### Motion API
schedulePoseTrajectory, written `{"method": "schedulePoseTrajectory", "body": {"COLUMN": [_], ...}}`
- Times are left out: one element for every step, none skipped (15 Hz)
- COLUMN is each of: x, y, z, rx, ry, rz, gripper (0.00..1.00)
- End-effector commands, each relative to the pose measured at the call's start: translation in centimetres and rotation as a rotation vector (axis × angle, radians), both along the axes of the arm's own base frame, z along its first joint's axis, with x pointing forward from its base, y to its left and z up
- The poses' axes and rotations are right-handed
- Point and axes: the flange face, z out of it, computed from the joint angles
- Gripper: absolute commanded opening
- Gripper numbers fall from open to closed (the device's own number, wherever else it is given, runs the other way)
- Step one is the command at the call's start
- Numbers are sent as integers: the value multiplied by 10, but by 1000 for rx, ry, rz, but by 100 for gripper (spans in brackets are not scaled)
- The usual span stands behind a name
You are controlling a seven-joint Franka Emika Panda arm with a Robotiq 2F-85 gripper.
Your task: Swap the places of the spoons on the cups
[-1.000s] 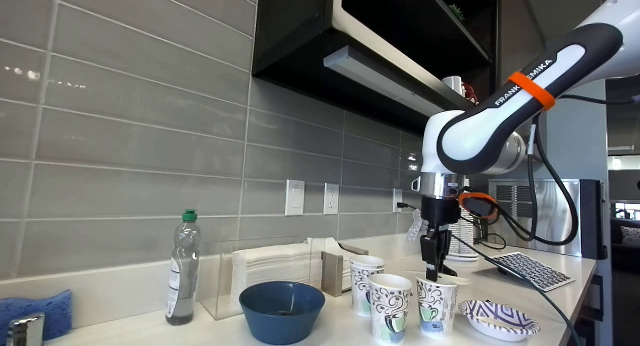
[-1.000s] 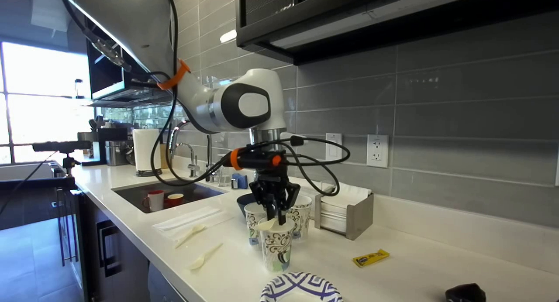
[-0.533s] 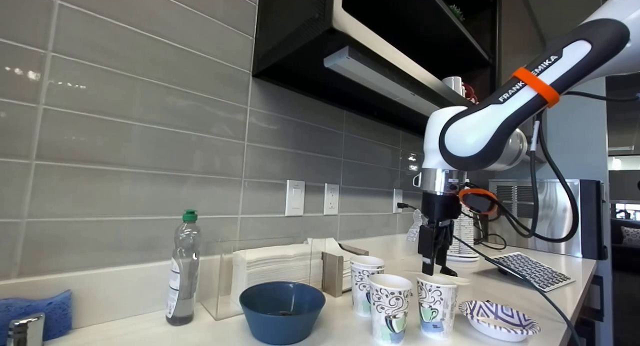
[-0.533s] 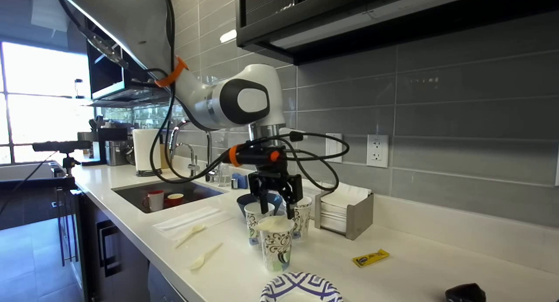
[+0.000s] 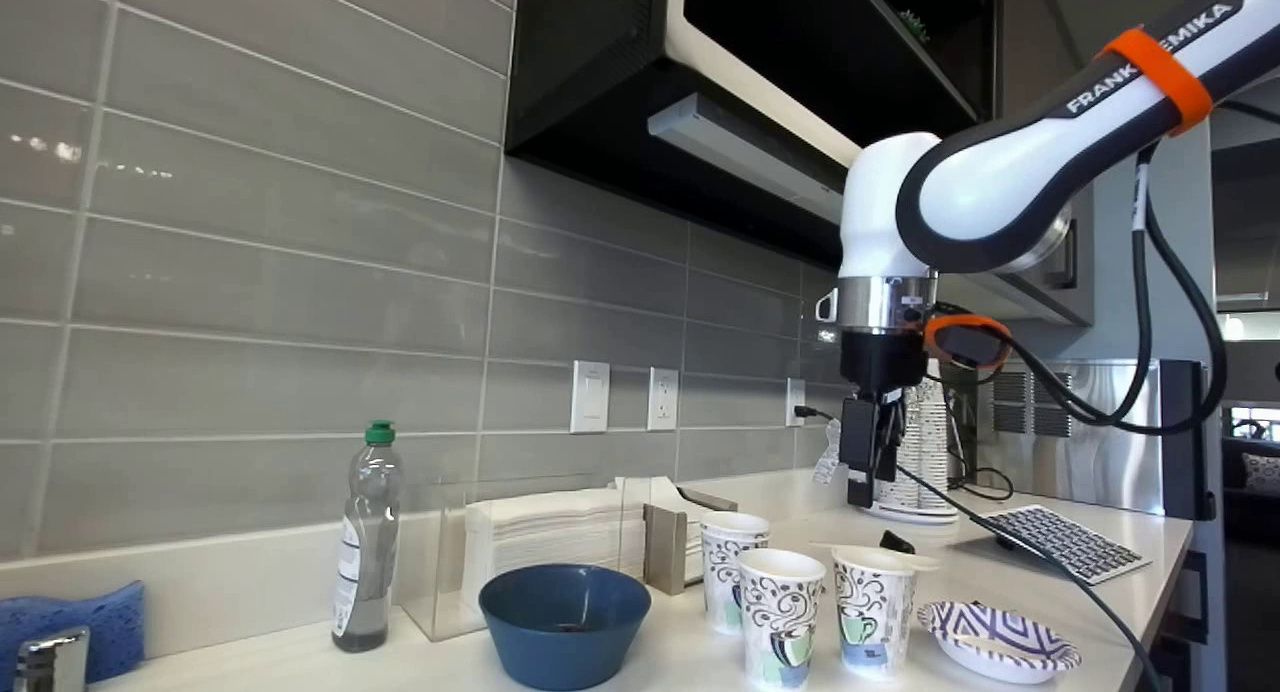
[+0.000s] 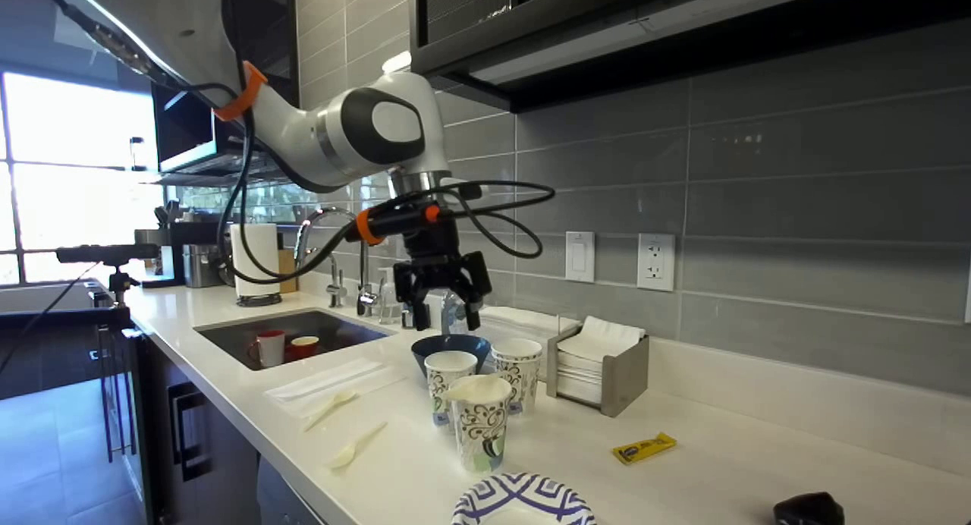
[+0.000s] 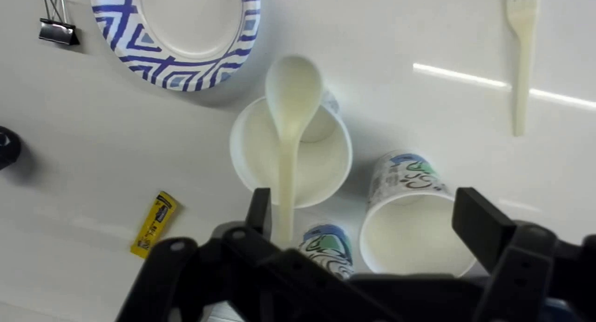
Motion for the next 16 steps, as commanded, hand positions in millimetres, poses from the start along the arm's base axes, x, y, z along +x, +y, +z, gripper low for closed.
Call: {"method": "schedulePoseTrajectory", "body": {"x": [-24,-28,-30,-20,-23,-25,-25,-25,-25,-24,-23,-24,-24,-27,-29,-32], "y": [48,61,68,57,67,72,73,72,71,71,77,83,91,98,105,112], "z": [8,5,4,5,4,2,1,1,1,-8,-15,-22,-29,-37,-45,-52], "rx": [-7,-18,-81,-36,-47,-52,-54,-55,-55,-34,-5,17,43,67,88,107], "ry": [55,81,81,69,78,81,83,84,84,102,109,120,130,152,169,186], "rz": [63,84,110,94,107,115,117,116,114,117,142,163,189,213,232,246], "gripper": [100,100,100,100,100,100,100,100,100,100,100,100,100,100,100,100]}}
